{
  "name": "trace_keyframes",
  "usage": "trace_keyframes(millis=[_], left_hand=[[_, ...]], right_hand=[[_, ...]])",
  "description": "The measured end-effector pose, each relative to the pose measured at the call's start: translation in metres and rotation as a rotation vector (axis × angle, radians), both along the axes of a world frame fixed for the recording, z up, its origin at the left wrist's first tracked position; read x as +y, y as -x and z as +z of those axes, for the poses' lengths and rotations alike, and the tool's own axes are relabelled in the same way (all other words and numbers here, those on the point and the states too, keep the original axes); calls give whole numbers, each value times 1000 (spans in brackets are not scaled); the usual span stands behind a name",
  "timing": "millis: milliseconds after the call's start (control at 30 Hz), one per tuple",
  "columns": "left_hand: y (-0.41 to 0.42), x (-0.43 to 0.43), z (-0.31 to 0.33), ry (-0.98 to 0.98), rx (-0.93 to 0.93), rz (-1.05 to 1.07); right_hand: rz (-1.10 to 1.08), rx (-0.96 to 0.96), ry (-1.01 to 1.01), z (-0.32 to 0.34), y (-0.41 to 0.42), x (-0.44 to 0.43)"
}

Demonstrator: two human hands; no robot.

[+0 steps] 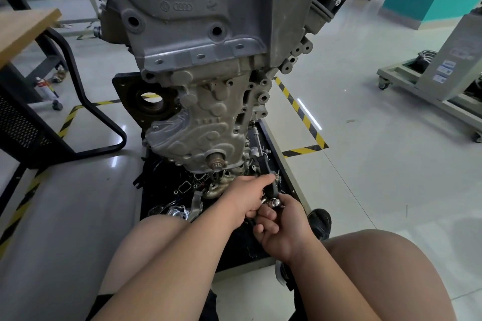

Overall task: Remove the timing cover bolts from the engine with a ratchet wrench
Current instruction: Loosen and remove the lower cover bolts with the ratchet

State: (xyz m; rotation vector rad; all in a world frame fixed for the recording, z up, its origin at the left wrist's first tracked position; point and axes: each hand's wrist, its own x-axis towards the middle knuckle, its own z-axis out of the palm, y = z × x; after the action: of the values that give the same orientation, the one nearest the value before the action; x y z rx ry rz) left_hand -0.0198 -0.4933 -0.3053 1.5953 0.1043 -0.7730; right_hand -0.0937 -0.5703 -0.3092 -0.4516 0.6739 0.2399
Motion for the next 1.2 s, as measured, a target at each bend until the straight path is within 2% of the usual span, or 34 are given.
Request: trace_keyframes(millis=[233, 500, 767, 900, 1000, 1100, 1200], left_hand=[[4, -2, 1, -17, -31, -8], [4, -5, 0, -43, -59, 8], [4, -3, 3, -17, -94, -9], [3, -2, 6, 4, -113, -7], [2, -1, 4, -16, -109, 1], [2, -2, 3, -21, -85, 8], [3, -1, 1, -23, -100, -5]], right_hand=[[-58, 30, 77, -1, -1, 2], [-76, 46, 480, -9, -1, 3], [-80, -59, 1169, -7, 9, 7], [81, -155, 1554, -2, 15, 7], [207, -166, 1739, 1, 16, 7], [265, -146, 1800, 2, 17, 8], [263, -156, 1710, -2, 16, 8]])
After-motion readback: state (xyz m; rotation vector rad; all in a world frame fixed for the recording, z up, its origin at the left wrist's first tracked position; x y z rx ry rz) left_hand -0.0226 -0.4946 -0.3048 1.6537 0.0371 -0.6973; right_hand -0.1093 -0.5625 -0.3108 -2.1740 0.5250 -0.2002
